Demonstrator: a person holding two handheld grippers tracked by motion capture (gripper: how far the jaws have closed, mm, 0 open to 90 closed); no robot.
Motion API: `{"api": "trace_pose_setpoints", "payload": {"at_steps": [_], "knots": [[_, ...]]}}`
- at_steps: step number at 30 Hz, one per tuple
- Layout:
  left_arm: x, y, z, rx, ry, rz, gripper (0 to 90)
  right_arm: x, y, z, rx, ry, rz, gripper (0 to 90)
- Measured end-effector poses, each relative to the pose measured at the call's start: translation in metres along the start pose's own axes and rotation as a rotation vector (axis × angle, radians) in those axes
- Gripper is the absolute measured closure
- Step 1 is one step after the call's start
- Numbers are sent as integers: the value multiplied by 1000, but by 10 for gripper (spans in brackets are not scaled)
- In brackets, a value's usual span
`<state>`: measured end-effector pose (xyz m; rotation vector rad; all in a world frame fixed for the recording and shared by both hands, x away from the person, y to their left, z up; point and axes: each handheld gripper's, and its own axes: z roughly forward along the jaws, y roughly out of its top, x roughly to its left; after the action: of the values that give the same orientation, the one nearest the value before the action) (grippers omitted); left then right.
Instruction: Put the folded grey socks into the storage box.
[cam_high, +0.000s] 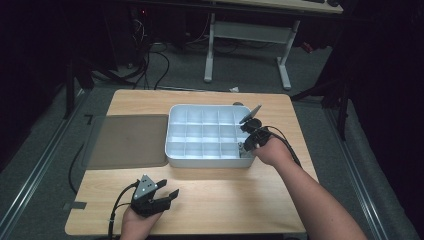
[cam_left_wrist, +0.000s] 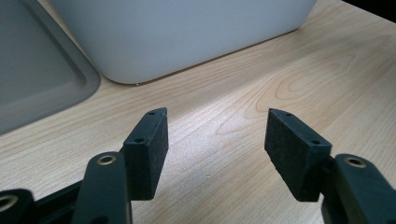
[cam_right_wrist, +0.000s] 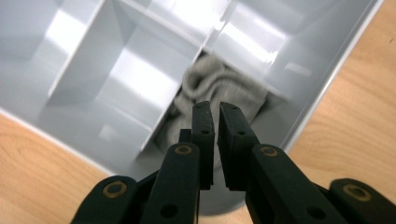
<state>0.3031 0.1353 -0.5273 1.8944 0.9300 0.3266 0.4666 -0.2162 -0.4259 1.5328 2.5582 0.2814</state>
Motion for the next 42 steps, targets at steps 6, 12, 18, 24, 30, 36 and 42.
{"api": "trace_pose_setpoints", "payload": {"at_steps": [6, 12, 18, 24, 30, 36, 42], "knots": [[1, -1, 0, -1, 1, -3, 400, 0, 10, 19, 44, -26, 6, 847], [1, -1, -1, 1, -1, -5, 400, -4, 13, 32, 75, -13, 22, 876], [0, -1, 0, 4, -6, -2, 400, -2, 13, 38, 89, -26, 10, 890], [0, -1, 0, 11, -10, -1, 400, -4, 14, 41, 103, -13, 3, 894], [-1, -1, 1, 10, -10, 0, 400, -1, 15, 45, 113, -28, -8, 895], [-1, -1, 1, 14, -10, 0, 400, 0, 14, 41, 100, -27, -1, 883], [-2, -1, 2, 13, -7, 3, 400, -4, 12, 30, 81, -17, 6, 848]]}}
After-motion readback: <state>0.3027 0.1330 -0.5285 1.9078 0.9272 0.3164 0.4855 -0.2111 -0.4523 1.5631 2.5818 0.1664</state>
